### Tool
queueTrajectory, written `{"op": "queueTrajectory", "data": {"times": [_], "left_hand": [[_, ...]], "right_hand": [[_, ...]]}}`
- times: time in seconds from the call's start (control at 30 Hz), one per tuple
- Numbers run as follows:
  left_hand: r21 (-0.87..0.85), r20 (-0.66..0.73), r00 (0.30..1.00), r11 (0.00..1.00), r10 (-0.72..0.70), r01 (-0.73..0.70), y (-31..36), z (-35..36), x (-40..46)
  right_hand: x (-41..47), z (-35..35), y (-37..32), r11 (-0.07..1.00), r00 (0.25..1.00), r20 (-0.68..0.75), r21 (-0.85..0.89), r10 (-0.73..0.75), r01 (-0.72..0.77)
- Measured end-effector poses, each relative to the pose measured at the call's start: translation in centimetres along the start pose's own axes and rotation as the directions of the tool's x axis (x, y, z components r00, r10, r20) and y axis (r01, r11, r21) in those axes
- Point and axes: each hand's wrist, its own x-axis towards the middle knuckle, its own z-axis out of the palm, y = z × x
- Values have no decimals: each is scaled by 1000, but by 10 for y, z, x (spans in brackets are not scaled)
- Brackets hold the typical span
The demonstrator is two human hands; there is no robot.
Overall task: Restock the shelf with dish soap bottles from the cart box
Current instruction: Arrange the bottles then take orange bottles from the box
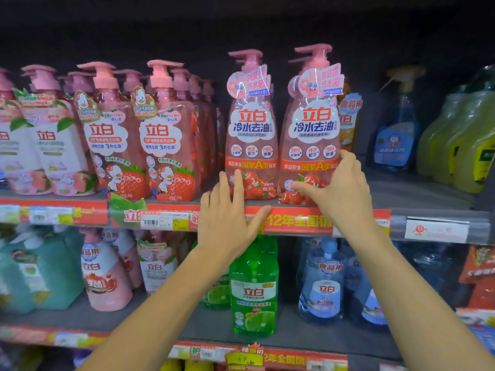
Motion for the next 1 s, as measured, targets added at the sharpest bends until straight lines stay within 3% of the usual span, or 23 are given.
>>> {"op": "queueTrajectory", "data": {"times": [0.33, 0.57, 0.77, 0.87, 1.0], "left_hand": [[44, 32, 999, 999, 20, -22, -4, 1, 0], [68, 140, 989, 996, 43, -52, 2, -11, -12], [66, 325, 941, 990, 96, -124, 0, -39, -43], [77, 412, 905, 985, 107, -152, 2, -52, -69], [42, 418, 888, 972, 193, -231, 26, -65, -116]], "right_hand": [[8, 15, -4, 999, 999, 19, -25, 49, -49], [-36, 25, 7, 927, 998, 56, -375, 20, 2], [-92, 15, 6, 904, 953, 272, -361, -131, 227], [-129, 2, 4, 919, 933, 344, -325, -104, 222], [-170, -28, 19, 921, 920, 393, -360, 4, 149]]}}
